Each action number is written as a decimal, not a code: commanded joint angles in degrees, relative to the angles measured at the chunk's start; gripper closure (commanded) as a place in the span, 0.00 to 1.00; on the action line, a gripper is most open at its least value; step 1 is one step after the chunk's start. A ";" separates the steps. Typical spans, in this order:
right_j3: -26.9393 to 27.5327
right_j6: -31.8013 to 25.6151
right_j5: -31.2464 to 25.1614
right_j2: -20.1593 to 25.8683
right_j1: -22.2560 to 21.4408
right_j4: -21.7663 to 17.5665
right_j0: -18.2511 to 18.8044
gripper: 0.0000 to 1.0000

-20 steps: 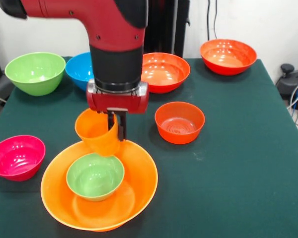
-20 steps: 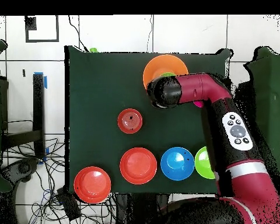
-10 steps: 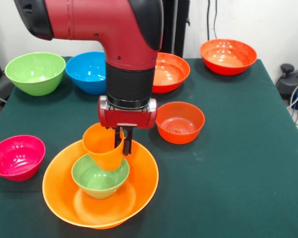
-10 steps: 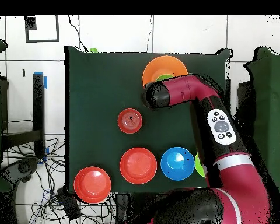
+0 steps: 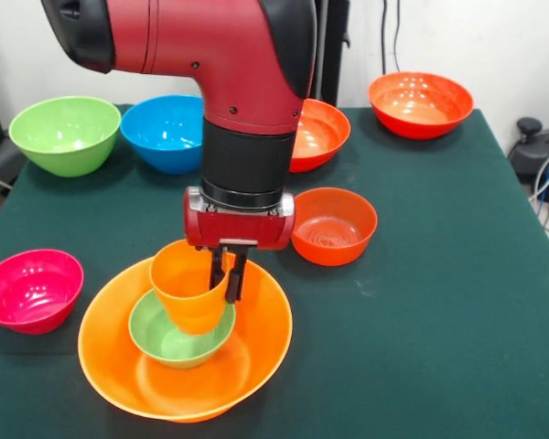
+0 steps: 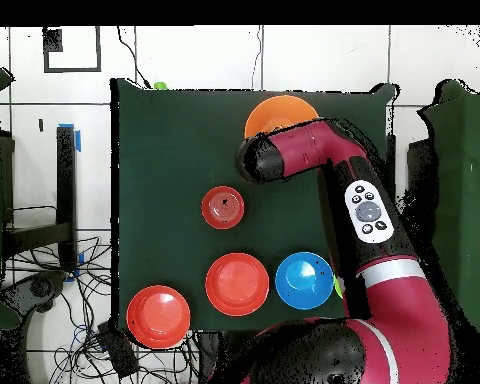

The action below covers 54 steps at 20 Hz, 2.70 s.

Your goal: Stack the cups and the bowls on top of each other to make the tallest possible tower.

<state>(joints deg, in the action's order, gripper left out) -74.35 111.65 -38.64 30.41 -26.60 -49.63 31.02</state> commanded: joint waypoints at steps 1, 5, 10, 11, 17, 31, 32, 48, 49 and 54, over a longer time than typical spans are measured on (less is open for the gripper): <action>2.36 -7.13 3.57 -2.53 0.36 -5.50 -1.13 1.00; 2.44 -7.84 3.31 -2.58 0.13 -5.35 -0.80 1.00; 3.46 -8.61 2.37 -3.37 1.01 -5.88 -0.91 1.00; 3.48 -8.37 1.78 -3.76 1.08 -5.75 -0.99 1.00; 4.05 -8.39 -2.35 -4.84 4.16 -3.48 -0.42 1.00; 3.64 -10.58 -4.28 -3.20 5.52 0.63 1.21 0.00; 3.55 -10.84 -4.37 -3.03 5.55 0.88 1.39 0.00; 3.44 -13.41 -6.94 -2.05 1.97 2.56 0.86 0.00; 1.82 -13.99 -7.66 -1.58 -0.17 3.66 1.39 0.00; -3.18 -17.49 -14.27 1.25 -9.44 10.38 3.55 0.00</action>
<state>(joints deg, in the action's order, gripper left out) -73.99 111.65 -40.91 28.55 -26.45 -44.07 33.18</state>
